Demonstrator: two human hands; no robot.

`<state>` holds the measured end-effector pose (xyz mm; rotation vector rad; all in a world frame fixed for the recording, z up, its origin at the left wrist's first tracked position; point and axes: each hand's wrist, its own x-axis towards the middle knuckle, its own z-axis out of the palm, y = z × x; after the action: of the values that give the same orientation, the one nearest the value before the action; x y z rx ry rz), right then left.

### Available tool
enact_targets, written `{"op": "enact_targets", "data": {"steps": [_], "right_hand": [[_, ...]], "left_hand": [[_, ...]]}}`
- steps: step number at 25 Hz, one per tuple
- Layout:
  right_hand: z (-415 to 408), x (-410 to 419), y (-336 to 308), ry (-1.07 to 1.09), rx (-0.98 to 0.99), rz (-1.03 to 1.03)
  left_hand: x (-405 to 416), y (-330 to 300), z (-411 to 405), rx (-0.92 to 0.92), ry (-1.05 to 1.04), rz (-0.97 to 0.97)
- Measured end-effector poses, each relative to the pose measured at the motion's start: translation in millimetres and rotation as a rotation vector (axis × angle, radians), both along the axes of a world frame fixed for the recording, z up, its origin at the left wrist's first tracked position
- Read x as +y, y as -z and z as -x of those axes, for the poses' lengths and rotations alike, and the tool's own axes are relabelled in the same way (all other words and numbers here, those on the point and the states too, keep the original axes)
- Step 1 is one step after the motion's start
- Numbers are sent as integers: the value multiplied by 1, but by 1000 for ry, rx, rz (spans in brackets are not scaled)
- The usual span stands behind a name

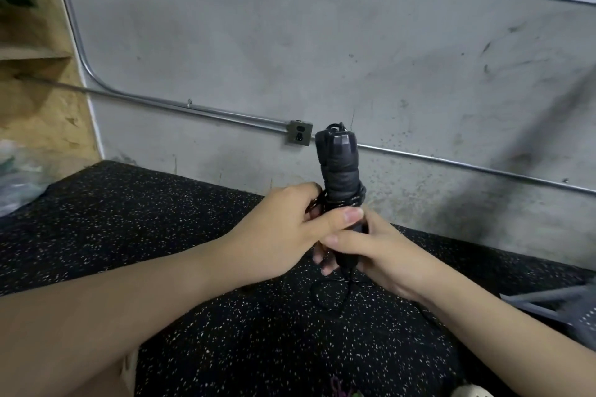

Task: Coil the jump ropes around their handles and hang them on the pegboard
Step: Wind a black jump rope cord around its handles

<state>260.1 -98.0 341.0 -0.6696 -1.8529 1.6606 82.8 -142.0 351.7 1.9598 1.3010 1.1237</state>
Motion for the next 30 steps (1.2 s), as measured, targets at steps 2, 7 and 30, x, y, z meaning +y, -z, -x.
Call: {"op": "enact_targets", "data": {"steps": [2, 7, 30], "right_hand": [[-4, -5, 1, -18, 6, 11], [-15, -13, -3, 189, -33, -108], [-37, -21, -15, -178, 7, 338]], "left_hand": [[-1, 4, 1, -51, 67, 55], [-3, 3, -2, 186, -94, 121], [-6, 4, -5, -58, 120, 16]]}}
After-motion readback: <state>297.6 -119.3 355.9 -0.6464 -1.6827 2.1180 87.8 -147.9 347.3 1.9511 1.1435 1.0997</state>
